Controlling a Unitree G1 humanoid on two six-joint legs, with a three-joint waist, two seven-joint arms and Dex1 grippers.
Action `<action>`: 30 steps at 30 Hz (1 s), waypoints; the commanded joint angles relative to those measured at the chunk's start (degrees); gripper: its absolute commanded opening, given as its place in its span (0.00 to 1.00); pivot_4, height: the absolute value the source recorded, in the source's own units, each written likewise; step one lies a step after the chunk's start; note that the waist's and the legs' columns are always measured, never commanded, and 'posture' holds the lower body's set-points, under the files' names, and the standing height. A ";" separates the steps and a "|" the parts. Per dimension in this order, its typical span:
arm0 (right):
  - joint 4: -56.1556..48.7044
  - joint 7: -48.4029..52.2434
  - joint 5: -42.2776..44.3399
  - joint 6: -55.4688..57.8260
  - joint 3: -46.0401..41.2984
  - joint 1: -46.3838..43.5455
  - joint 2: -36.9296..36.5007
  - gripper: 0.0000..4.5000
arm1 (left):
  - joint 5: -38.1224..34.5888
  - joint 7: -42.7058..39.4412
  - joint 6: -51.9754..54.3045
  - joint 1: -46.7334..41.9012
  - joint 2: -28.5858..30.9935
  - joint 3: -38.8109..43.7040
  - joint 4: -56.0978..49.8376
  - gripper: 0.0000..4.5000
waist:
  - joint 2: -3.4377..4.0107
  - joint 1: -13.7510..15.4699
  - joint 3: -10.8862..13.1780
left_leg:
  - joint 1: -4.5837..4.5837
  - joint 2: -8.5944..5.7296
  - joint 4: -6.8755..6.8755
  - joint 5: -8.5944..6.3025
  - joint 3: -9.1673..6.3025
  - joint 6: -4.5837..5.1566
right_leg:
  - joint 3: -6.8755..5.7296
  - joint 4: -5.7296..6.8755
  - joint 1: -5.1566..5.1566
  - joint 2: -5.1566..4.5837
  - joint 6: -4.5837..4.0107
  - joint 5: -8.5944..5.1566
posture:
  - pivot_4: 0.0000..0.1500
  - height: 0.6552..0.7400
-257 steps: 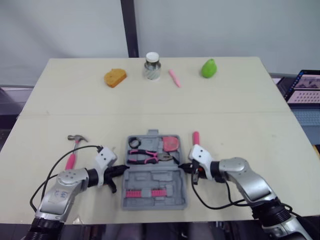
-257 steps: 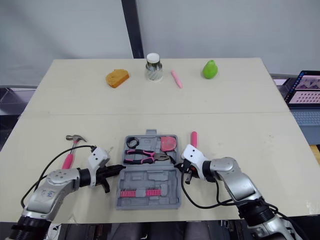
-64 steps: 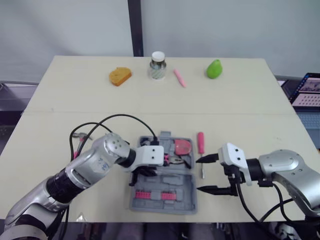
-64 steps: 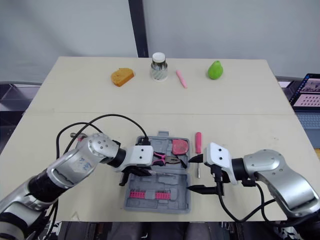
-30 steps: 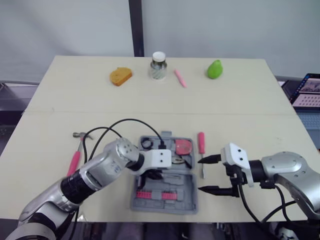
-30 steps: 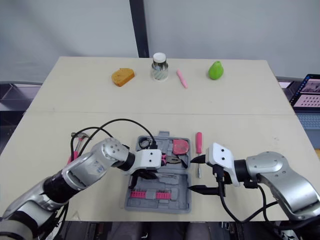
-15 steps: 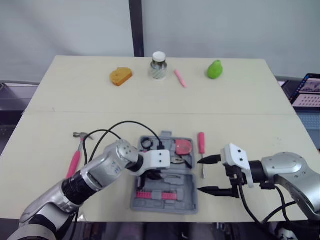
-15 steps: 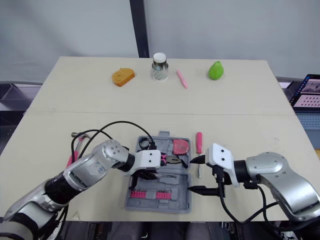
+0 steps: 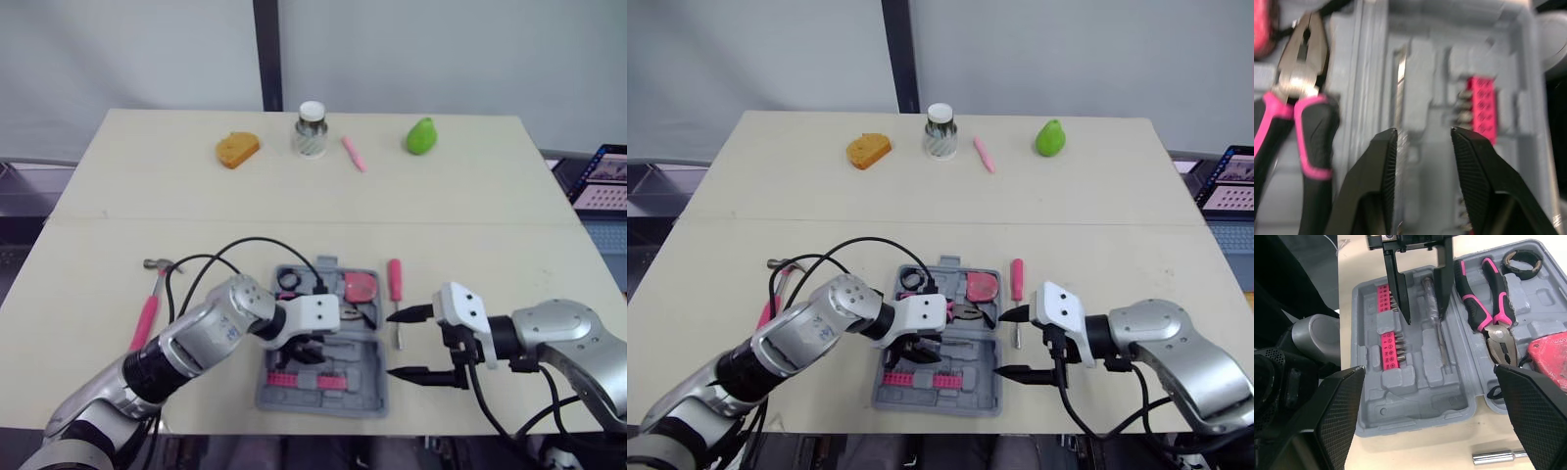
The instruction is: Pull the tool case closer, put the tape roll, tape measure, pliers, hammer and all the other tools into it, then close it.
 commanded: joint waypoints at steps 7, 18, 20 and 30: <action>-1.10 -0.06 2.10 -0.49 -3.17 -0.27 -0.40 1.00 | -5.16 0.78 4.83 -1.63 1.77 7.41 -5.27 0.43 | 0.00 -0.09 0.00 | 0.01 0.00 0.01 -0.01 -0.01 0.01 | 0.01 0.00 0.00 0.00 0.00 0.00 | 1.00 1.00; 2.46 0.19 2.68 -0.95 -4.50 -2.24 0.51 1.00 | -14.52 -1.95 -17.30 14.63 1.76 24.38 0.90 0.32 | 0.01 0.06 0.00 | 0.00 -0.03 0.04 -0.05 -0.01 -0.01 | 0.01 -0.03 0.03 -0.04 0.04 0.02 | 1.00 1.00; 2.80 0.23 2.43 -1.09 -4.06 -2.77 0.66 1.00 | -14.24 -2.07 -19.63 16.55 0.71 23.39 3.01 0.14 | 0.01 0.00 -0.01 | 0.00 -0.04 0.06 -0.05 -0.01 -0.01 | 0.01 -0.02 0.05 -0.05 0.05 0.03 | 1.00 1.00; 2.05 -0.40 2.54 -0.64 -4.36 -2.87 0.53 1.00 | -9.67 -0.50 -27.70 16.94 -3.82 18.99 13.72 0.01 | 0.02 -0.07 -0.01 | 0.02 -0.05 0.04 -0.06 -0.01 -0.01 | 0.01 -0.01 0.04 -0.04 0.07 0.04 | 1.00 1.00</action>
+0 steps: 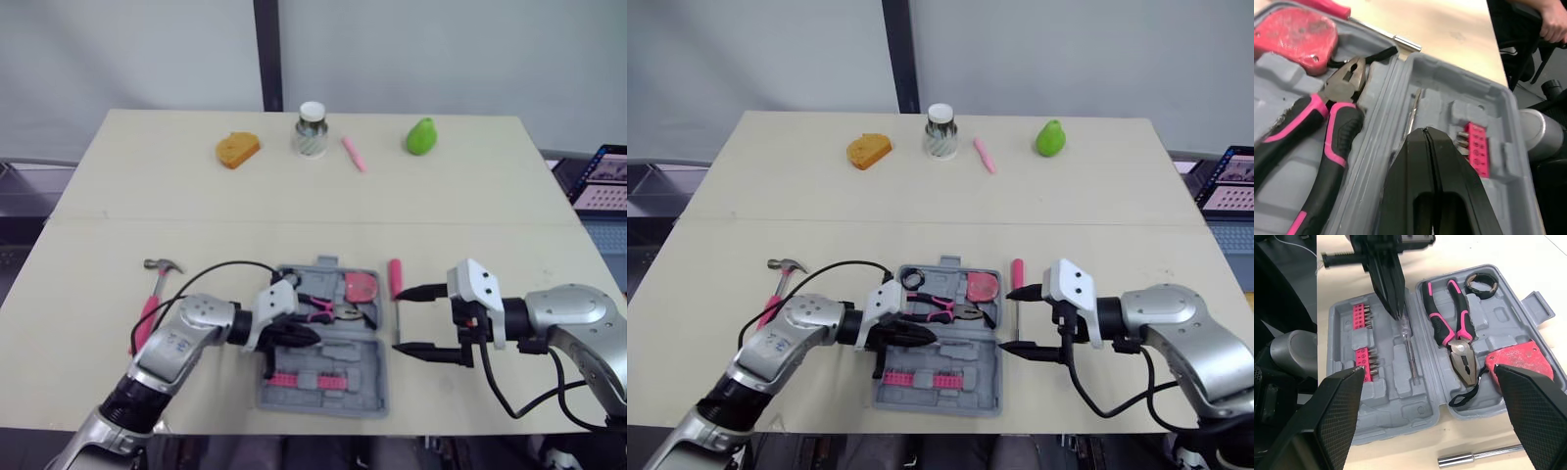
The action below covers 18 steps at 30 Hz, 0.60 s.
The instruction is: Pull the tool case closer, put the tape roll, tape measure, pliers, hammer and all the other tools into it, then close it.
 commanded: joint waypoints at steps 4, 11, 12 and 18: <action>-2.36 -0.78 1.06 0.12 -1.37 1.12 -0.06 1.00 | 2.07 0.37 -3.70 -0.50 -1.67 -1.79 2.97 0.01 | 0.00 0.00 0.00 | 0.00 0.00 0.00 0.00 0.00 0.00 | 0.00 -0.01 0.00 0.00 0.01 0.00 | 1.00 1.00; -3.58 -1.36 1.54 0.72 -1.99 2.18 -0.37 1.00 | 4.26 0.63 -5.06 -0.63 -2.55 -3.97 5.81 0.01 | 0.00 0.00 0.00 | 0.00 0.00 0.00 0.00 0.01 0.00 | 0.00 0.00 0.00 0.00 0.01 0.00 | 1.00 1.00; -3.69 -1.40 1.57 0.81 -2.06 2.26 -0.41 1.00 | 4.56 0.55 -5.37 -0.71 -2.60 -4.14 6.14 0.01 | 0.00 0.02 0.00 | 0.01 0.00 0.00 0.00 0.01 0.00 | 0.00 0.00 0.00 0.00 0.01 0.00 | 1.00 1.00; -4.11 -1.61 1.82 1.17 -2.37 2.61 -0.68 1.00 | 6.13 1.05 -6.32 -0.86 -3.22 -4.88 8.16 0.01 | 0.00 0.08 0.00 | 0.01 0.00 0.00 0.00 0.00 0.00 | 0.00 -0.01 0.01 -0.01 0.01 0.01 | 1.00 1.00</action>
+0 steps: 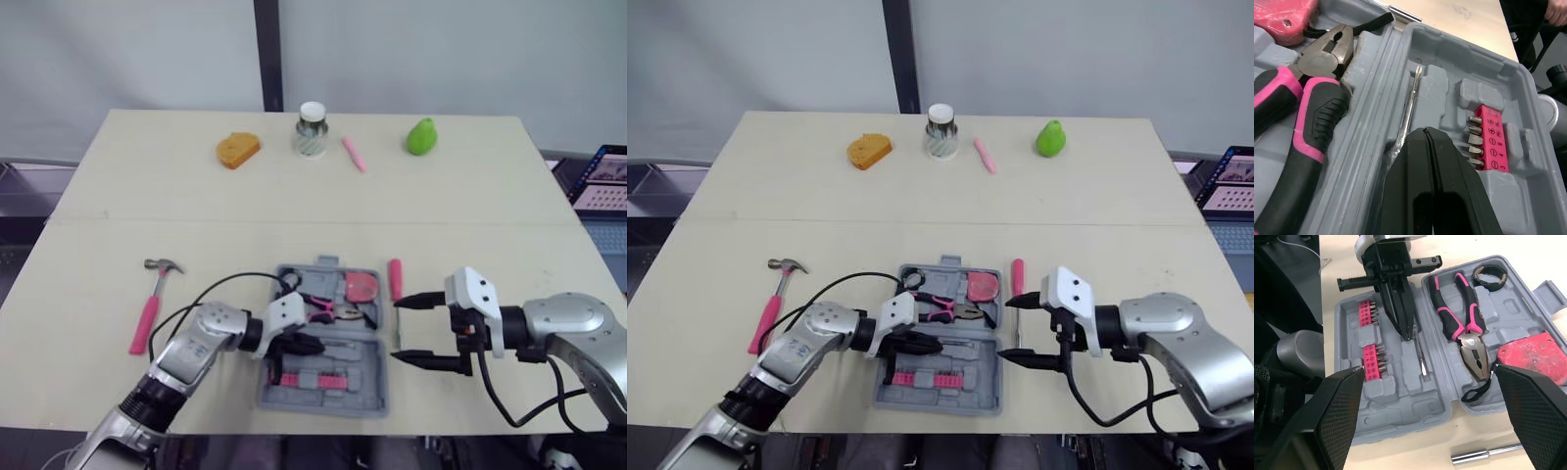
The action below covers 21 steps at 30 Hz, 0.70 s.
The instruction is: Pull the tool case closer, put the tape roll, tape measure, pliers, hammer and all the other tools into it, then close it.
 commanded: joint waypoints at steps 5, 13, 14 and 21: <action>-2.15 -0.31 1.14 0.21 -2.36 0.37 -0.67 1.00 | -1.47 -0.73 0.40 0.53 -1.03 0.75 -0.42 0.01 | 0.00 0.03 -0.01 | 0.02 -0.01 0.01 0.00 0.00 0.00 | 0.00 0.00 0.04 -0.01 0.02 0.01 | 1.00 1.00; -1.95 -0.37 1.26 0.15 -2.47 0.43 -0.67 1.00 | -5.23 -1.48 4.49 -0.08 -0.12 4.13 -3.12 0.01 | 0.00 -0.13 -0.01 | 0.01 0.00 0.00 0.00 0.00 0.00 | 0.00 -0.01 0.02 -0.01 0.02 0.01 | 1.00 1.00; -1.89 -0.39 1.24 0.12 -2.39 0.32 -0.59 1.00 | -4.72 -1.27 4.24 -0.26 -0.05 3.90 -2.62 0.01 | 0.00 -0.12 -0.01 | 0.01 0.00 0.00 0.00 0.00 0.00 | 0.00 0.00 0.02 -0.01 0.02 0.01 | 1.00 1.00; -1.81 -0.58 1.13 0.01 -2.23 -0.01 -0.40 1.00 | -1.66 -0.54 2.04 -0.41 -0.29 2.09 0.31 0.01 | 0.00 -0.11 -0.01 | 0.01 -0.01 0.00 0.00 0.00 0.00 | 0.00 -0.02 0.02 -0.01 0.02 0.01 | 1.00 1.00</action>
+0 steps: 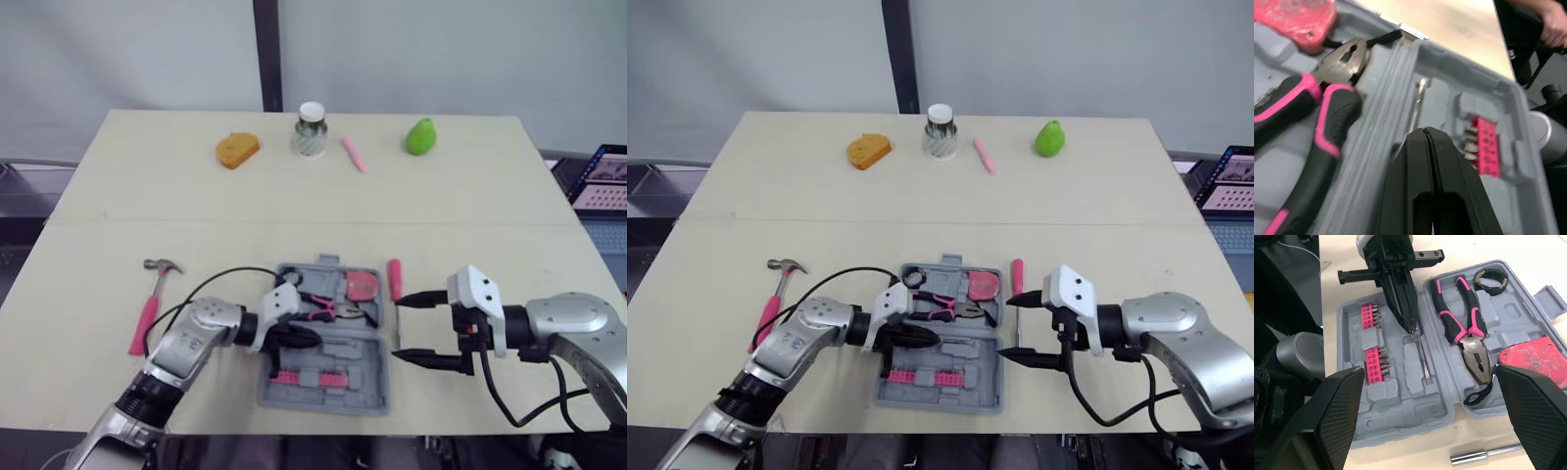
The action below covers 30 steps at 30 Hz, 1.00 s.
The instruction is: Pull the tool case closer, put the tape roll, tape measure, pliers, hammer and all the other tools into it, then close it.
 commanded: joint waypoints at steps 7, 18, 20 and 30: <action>-2.10 -0.52 0.97 0.03 -1.70 0.14 -0.51 1.00 | 2.64 0.25 -2.67 0.14 -0.52 -2.22 1.52 0.01 | 0.00 0.05 0.00 | 0.01 0.00 0.00 0.00 0.00 0.00 | 0.00 0.01 0.00 0.00 0.00 0.00 | 1.00 1.00; -2.04 -0.61 0.86 0.06 -1.67 0.09 -0.57 1.00 | 6.48 2.00 -3.40 0.43 0.23 -3.60 4.33 0.01 | 0.02 0.10 -0.05 | 0.04 0.00 0.00 0.00 0.00 0.00 | 0.00 0.01 0.03 0.00 0.00 0.00 | 1.00 1.00; -1.99 -0.63 0.81 0.03 -1.62 0.07 -0.55 1.00 | 6.69 2.62 -2.94 0.22 0.02 -3.56 4.83 0.01 | 0.02 0.14 -0.05 | 0.05 0.00 0.00 0.00 0.00 0.00 | 0.00 0.00 0.06 -0.01 0.00 0.00 | 1.00 1.00; -2.28 -1.10 0.93 0.17 -1.62 0.18 -0.54 1.00 | 5.95 2.48 1.06 0.31 -0.24 -2.96 6.30 0.01 | 0.05 0.13 -0.08 | 0.11 -0.01 0.01 0.00 0.00 0.00 | 0.01 0.01 0.11 -0.02 0.01 0.01 | 1.00 1.00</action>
